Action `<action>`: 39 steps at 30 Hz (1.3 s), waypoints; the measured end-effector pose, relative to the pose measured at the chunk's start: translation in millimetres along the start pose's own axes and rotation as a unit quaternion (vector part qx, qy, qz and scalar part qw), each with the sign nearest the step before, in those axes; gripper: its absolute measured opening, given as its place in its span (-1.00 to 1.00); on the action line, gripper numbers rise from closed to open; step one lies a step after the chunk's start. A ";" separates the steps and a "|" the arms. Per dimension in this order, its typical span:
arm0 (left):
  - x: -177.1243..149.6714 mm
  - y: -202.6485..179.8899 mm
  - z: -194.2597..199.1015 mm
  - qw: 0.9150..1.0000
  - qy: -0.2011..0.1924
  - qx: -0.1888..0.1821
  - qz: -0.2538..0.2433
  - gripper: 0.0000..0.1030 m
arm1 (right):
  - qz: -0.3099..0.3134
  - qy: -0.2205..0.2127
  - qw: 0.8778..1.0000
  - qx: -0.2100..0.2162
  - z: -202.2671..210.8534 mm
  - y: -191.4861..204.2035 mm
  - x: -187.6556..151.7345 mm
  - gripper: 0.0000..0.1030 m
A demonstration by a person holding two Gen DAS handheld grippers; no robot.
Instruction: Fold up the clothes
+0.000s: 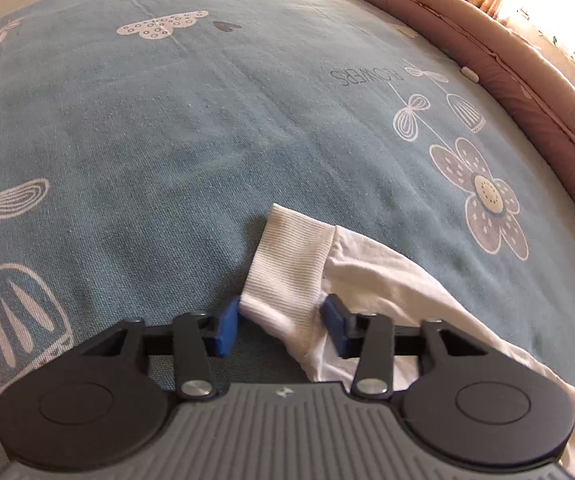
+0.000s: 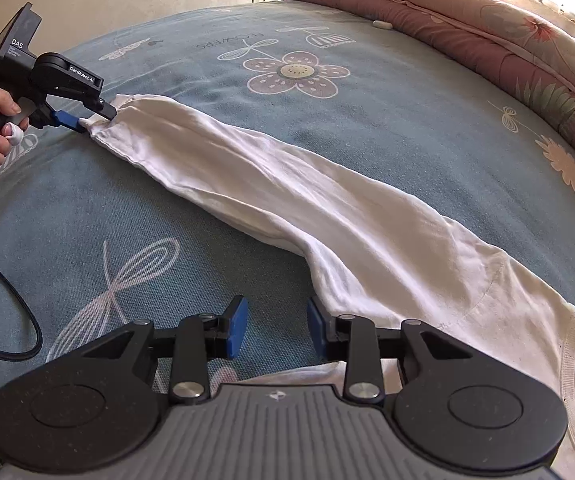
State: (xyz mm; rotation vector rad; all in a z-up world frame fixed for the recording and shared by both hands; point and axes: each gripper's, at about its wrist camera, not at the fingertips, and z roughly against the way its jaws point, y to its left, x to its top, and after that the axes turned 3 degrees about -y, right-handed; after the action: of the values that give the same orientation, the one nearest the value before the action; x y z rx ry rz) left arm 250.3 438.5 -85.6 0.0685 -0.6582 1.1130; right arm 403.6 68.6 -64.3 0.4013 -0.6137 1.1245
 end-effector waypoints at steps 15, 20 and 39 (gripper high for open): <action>31.2 3.9 15.7 0.996 0.004 0.048 -0.072 -0.33 | 0.081 0.042 0.996 -0.001 -11.7 9.5 0.8 -0.25; 40.0 -3.2 36.3 0.992 -0.027 0.062 -0.107 -0.24 | 0.006 -0.011 1.000 -0.027 -8.7 -4.0 23.1 0.03; -47.6 -107.8 9.5 0.938 0.026 -0.099 -0.332 0.03 | -0.176 -0.003 0.982 -0.073 -69.2 -45.9 54.9 0.36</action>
State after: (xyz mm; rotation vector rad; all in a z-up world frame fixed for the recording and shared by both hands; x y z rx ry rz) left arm 324.1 346.9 -73.9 0.0806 -0.6295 0.3933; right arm 479.5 130.4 -82.2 0.3691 -0.5988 0.7348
